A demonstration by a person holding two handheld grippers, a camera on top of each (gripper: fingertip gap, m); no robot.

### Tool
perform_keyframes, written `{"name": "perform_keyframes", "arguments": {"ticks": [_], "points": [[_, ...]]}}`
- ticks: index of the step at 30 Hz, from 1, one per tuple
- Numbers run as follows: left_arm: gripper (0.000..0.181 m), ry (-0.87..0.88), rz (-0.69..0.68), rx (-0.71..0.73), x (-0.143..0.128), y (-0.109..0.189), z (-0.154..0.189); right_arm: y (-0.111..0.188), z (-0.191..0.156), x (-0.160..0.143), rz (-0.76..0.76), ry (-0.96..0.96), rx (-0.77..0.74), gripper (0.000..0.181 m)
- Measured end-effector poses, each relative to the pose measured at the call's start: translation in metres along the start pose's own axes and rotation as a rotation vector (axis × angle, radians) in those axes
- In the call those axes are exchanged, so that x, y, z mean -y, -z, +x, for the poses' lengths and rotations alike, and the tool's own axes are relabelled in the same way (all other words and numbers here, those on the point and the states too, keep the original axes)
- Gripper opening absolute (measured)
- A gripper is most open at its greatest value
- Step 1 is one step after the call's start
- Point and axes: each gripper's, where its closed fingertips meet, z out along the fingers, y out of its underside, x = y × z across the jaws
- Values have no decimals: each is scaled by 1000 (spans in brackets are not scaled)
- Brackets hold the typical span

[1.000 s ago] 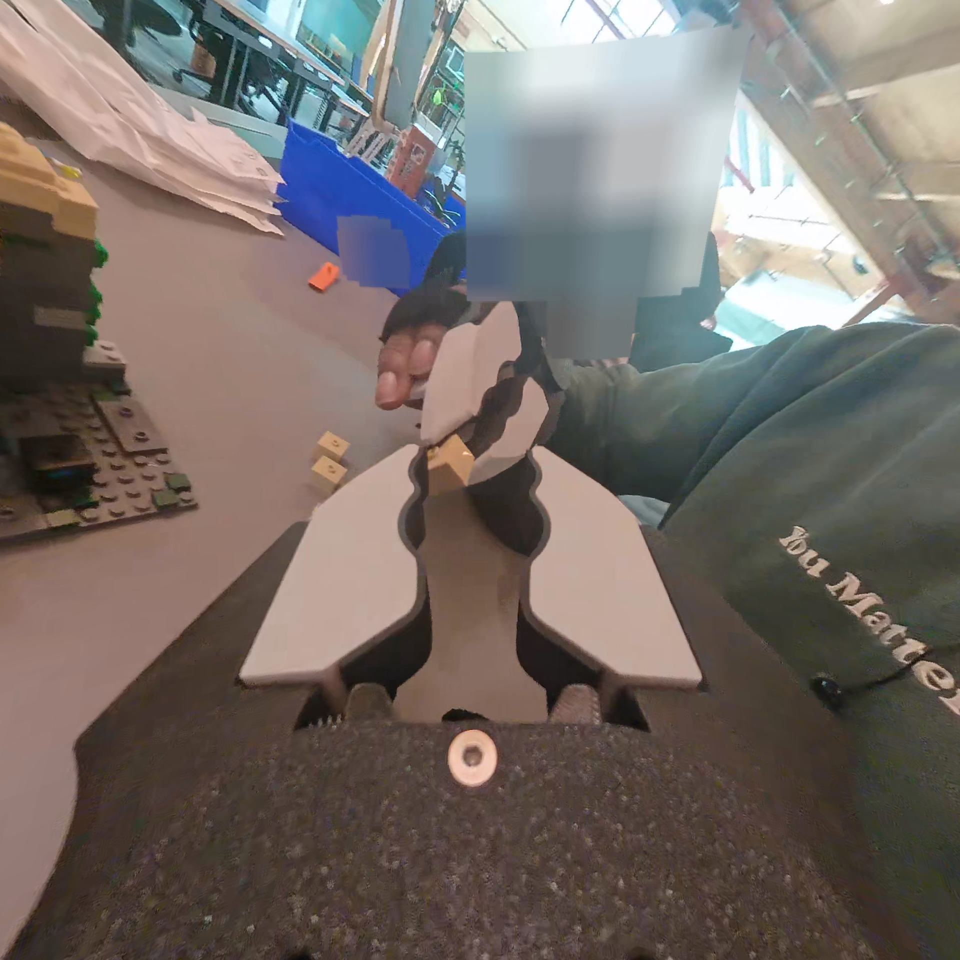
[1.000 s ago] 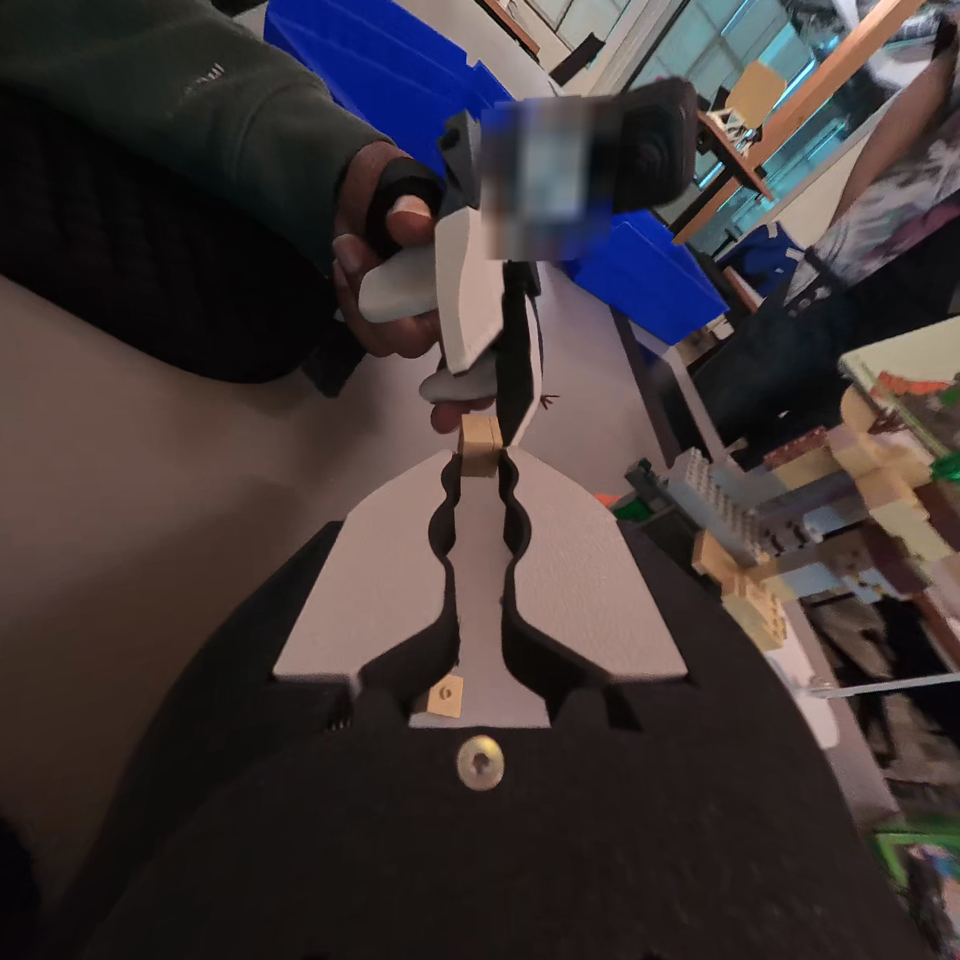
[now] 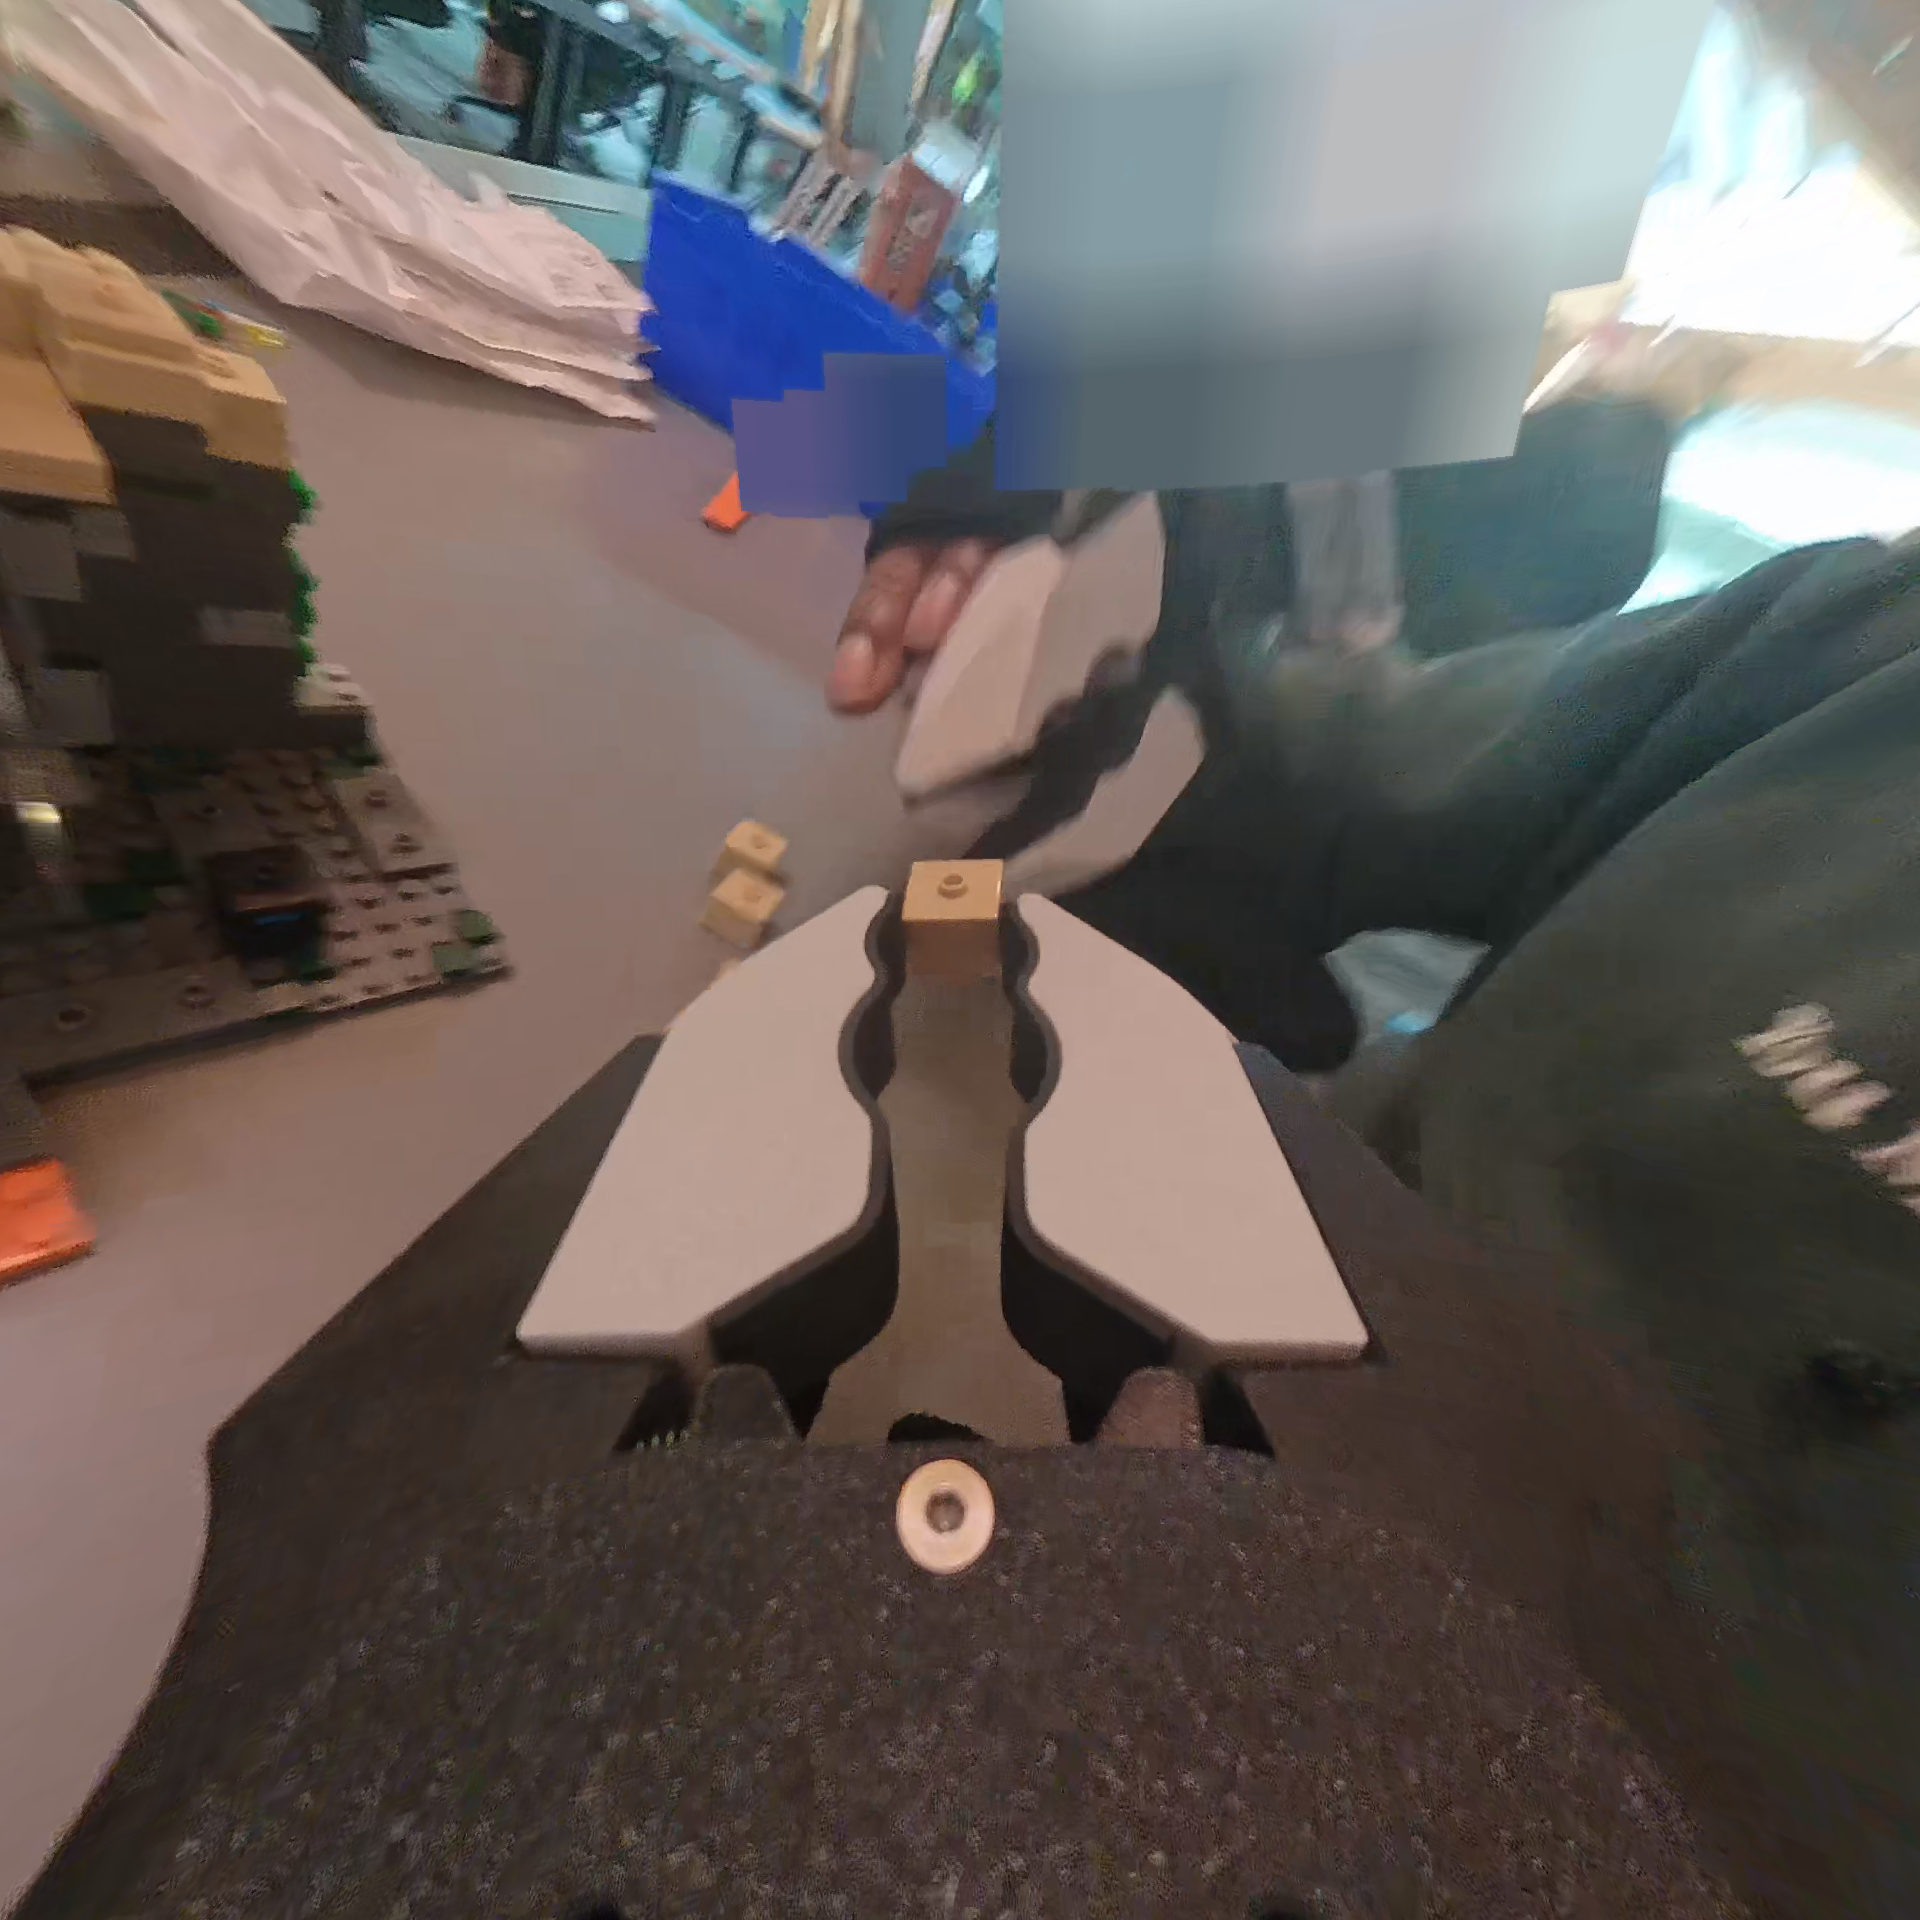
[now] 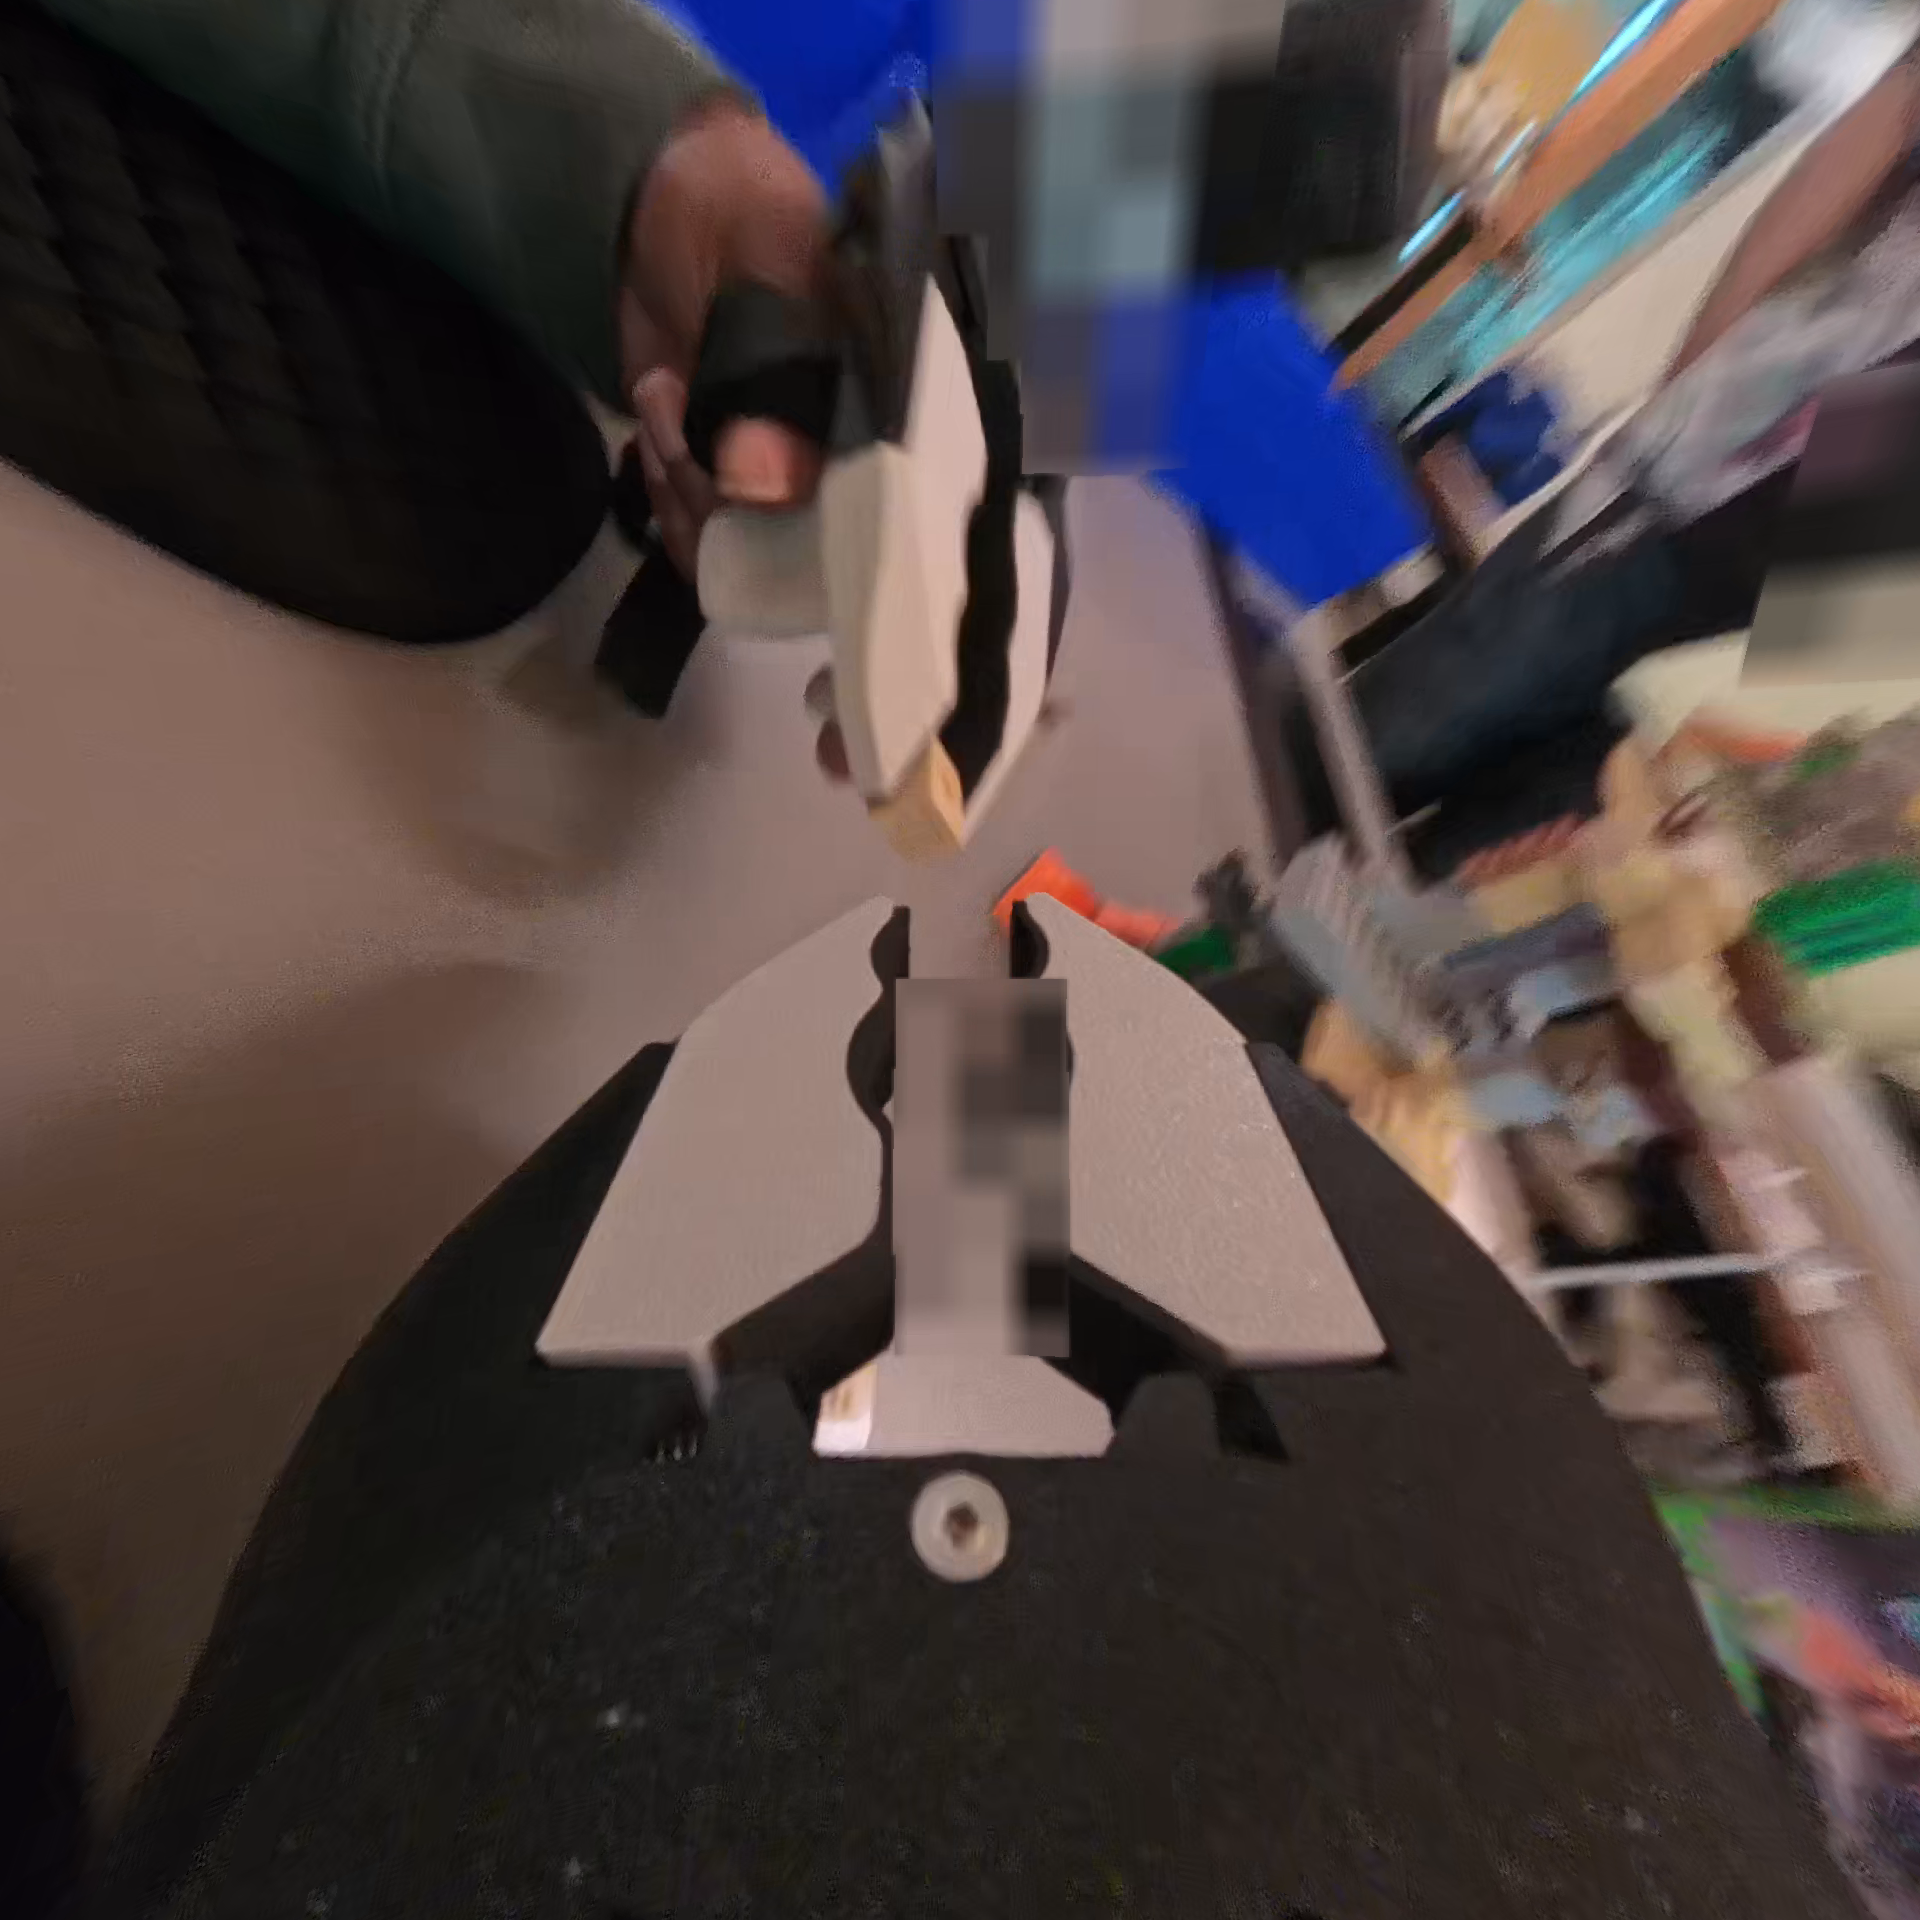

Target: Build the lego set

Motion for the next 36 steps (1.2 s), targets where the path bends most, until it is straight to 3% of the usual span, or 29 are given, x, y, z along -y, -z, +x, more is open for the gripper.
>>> {"name": "perform_keyframes", "arguments": {"ticks": [5,10,18,20,23,36], "points": [[17,-361,-269,268,-39,2,-38,38,-11,-75,-377,-381,371,34],[18,-447,-446,331,-65,-7,-54,45,-34,-111,-600,-423,496,40],[24,-443,-490,368,-70,-3,-59,29,-35,-118,-613,-489,480,41],[25,-437,-483,367,-69,-3,-59,28,-37,-118,-610,-494,487,21],[26,-439,-458,367,-63,-1,-55,30,-34,-114,-599,-530,480,16],[26,-448,-345,439,-39,12,-53,24,59,-83,-566,-707,174,16]]}}
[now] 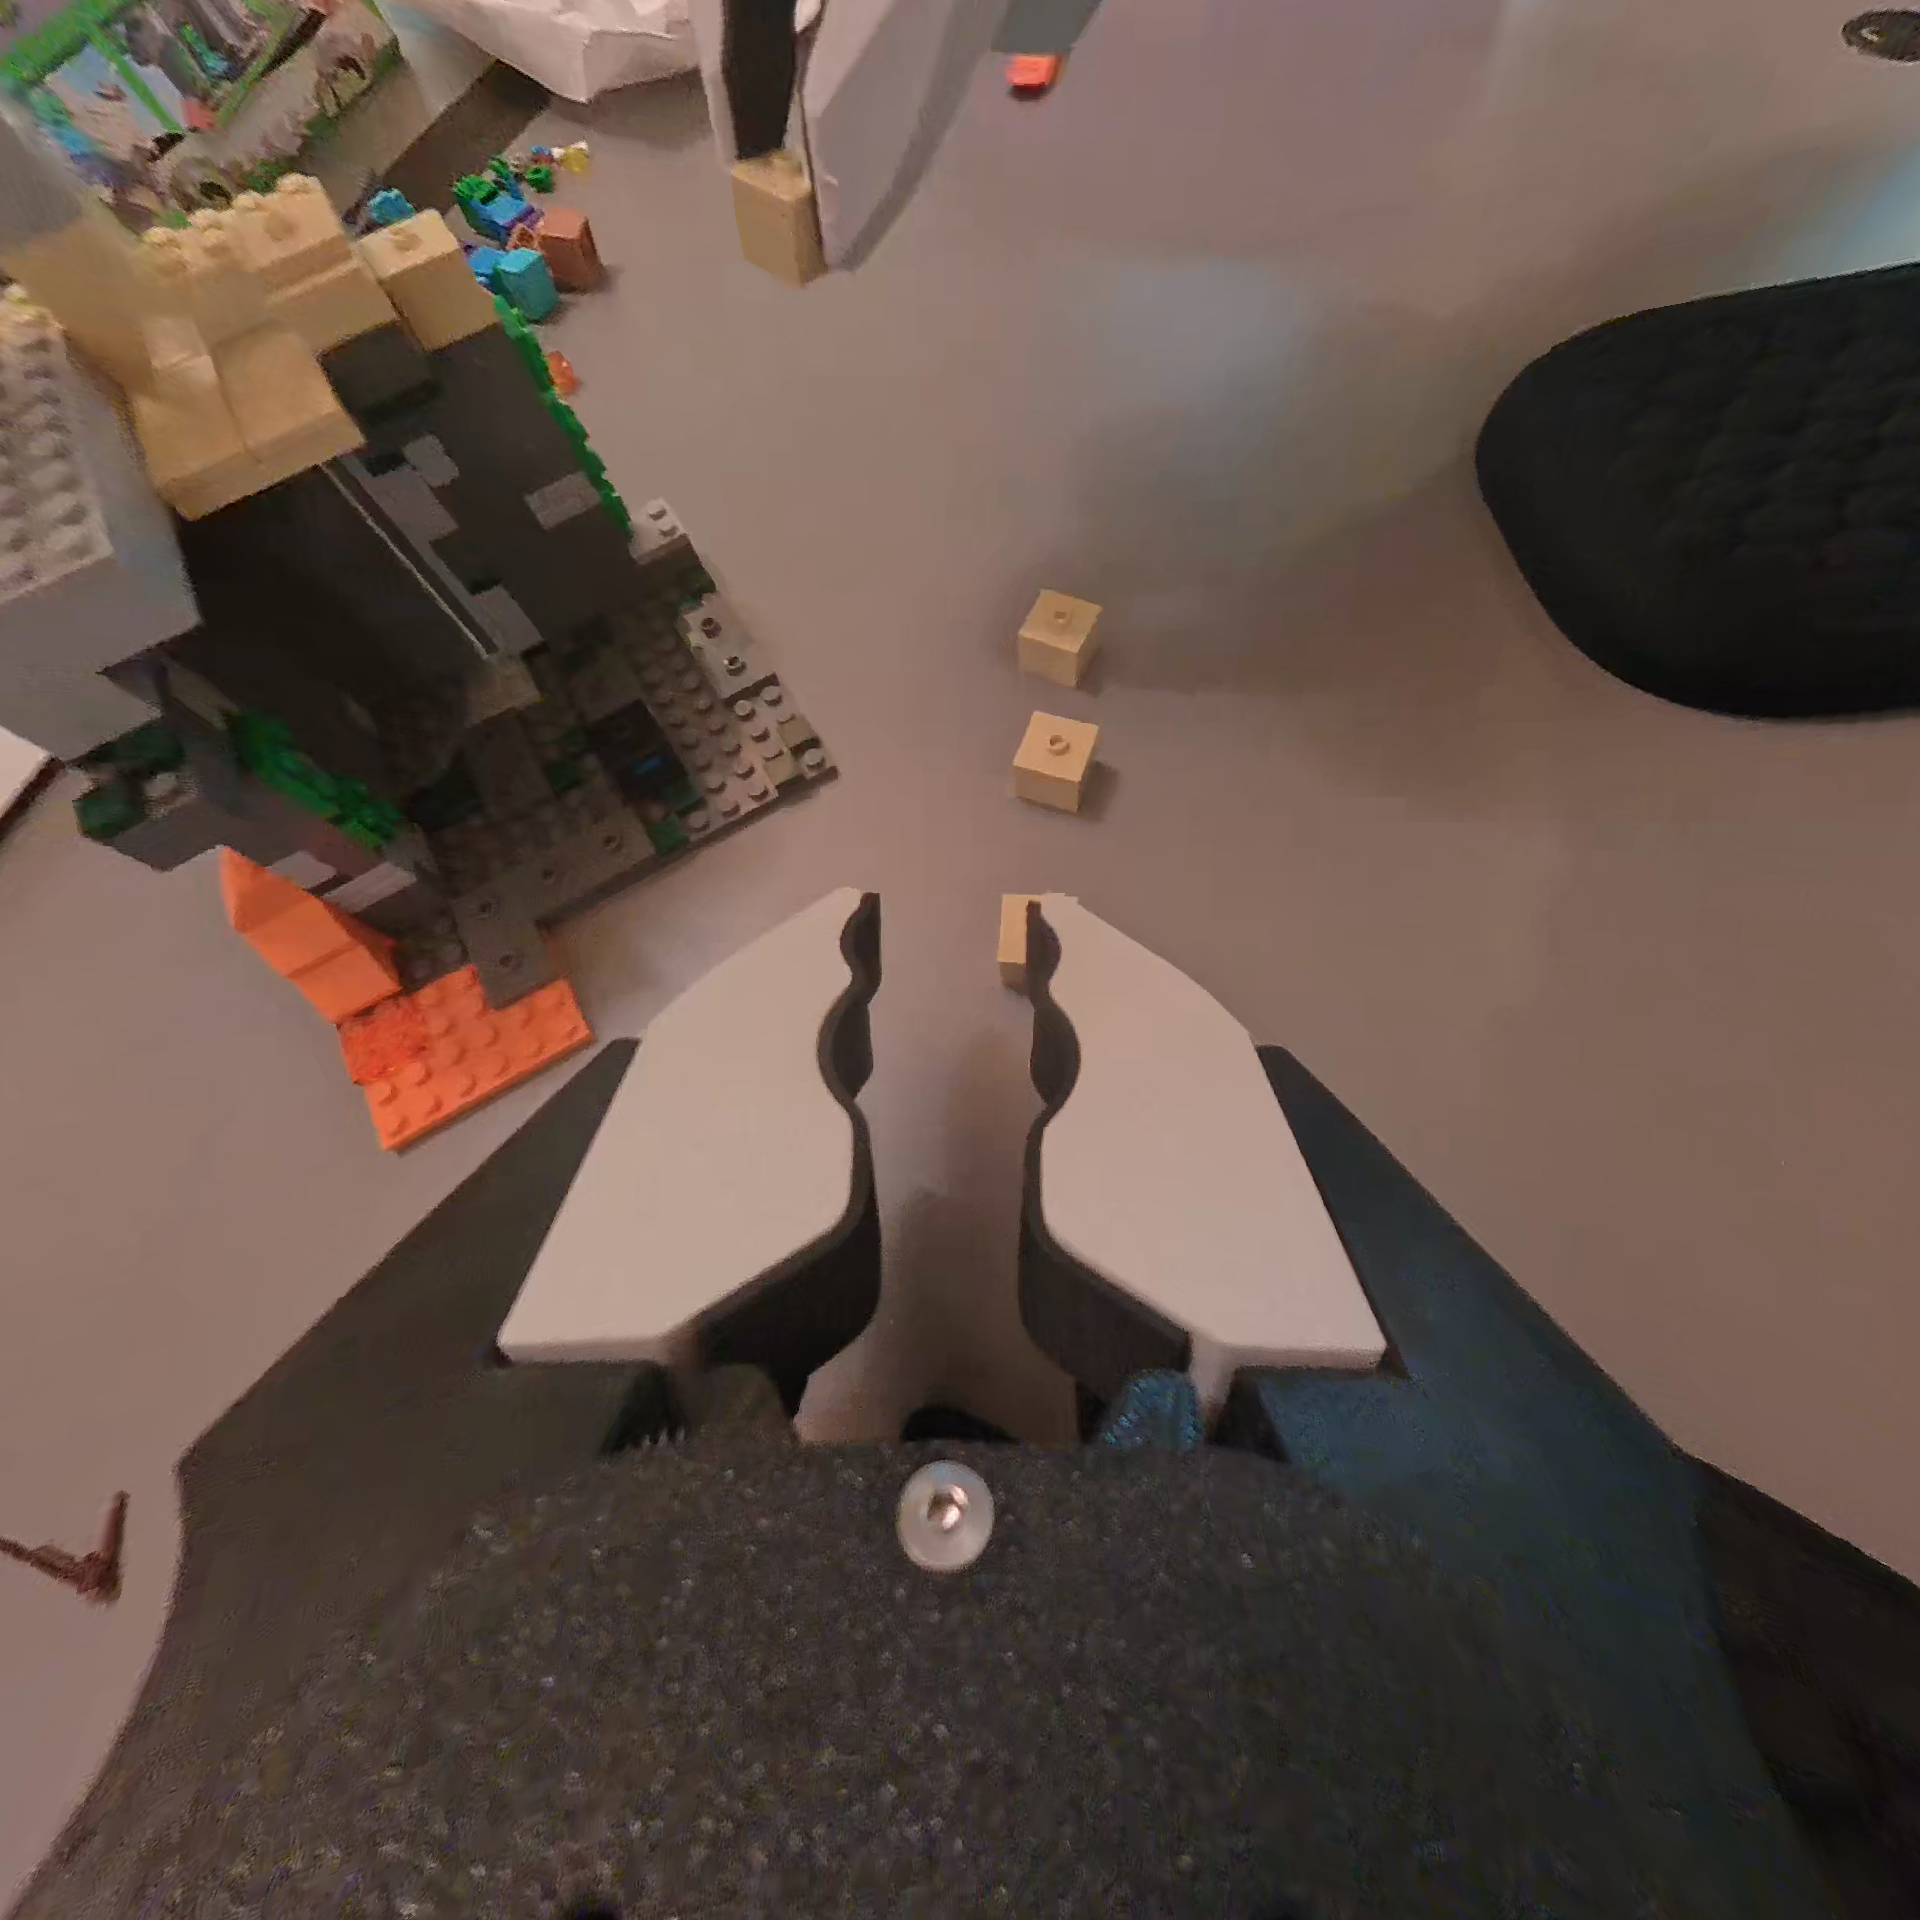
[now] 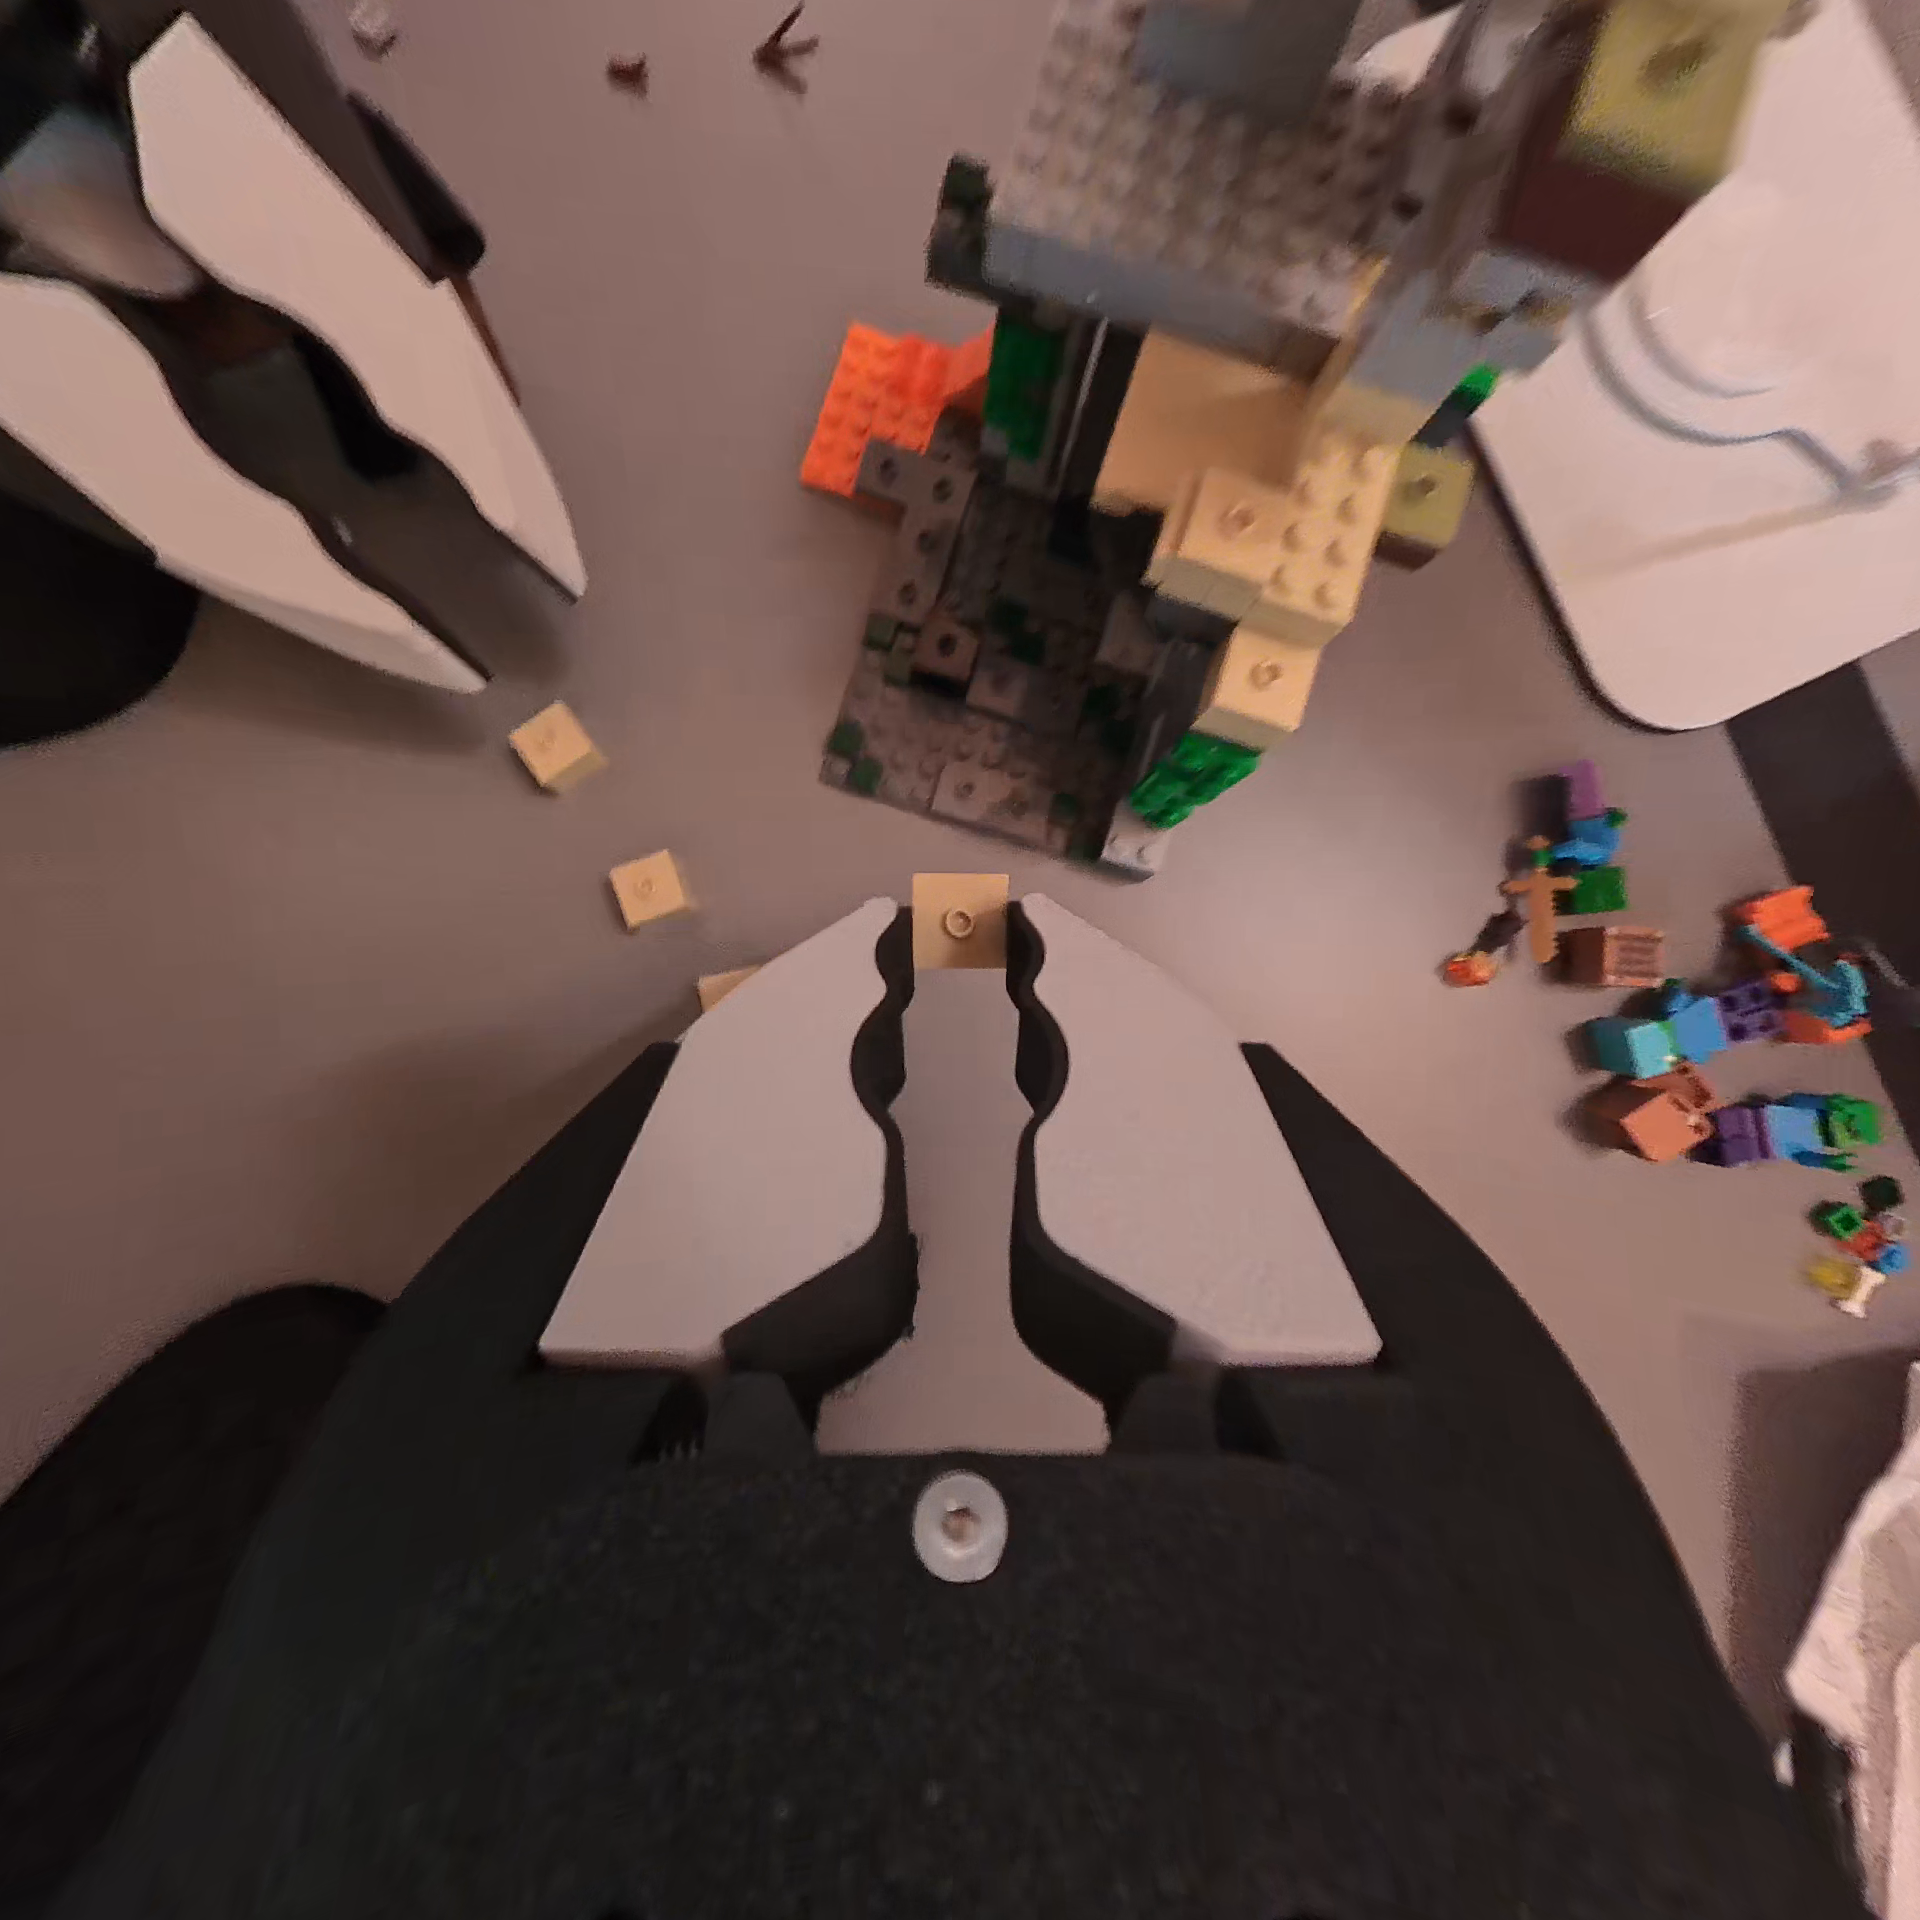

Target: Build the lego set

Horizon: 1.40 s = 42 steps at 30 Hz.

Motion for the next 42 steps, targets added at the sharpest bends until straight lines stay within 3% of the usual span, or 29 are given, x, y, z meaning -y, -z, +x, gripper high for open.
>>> {"name": "perform_keyframes", "arguments": {"ticks": [6,10,14,20,22,25,28,42], "points": [[27,63,64,130,8,7,-27,2,25,18,54,-69,-81,16],[34,156,117,246,14,15,-63,0,35,18,92,-99,-113,16],[56,191,170,370,21,21,-107,-5,39,13,119,-134,-110,16],[82,201,148,372,28,-5,-141,-9,36,1,138,-163,-92,16],[78,193,135,379,28,-14,-146,-9,34,-4,137,-167,-84,17],[56,163,99,394,26,-23,-148,-8,32,-11,137,-172,-79,17],[44,146,94,431,26,-23,-148,-6,32,-17,144,-180,-77,16],[43,190,53,493,22,-14,-125,1,28,-25,171,-190,-77,16]]}}
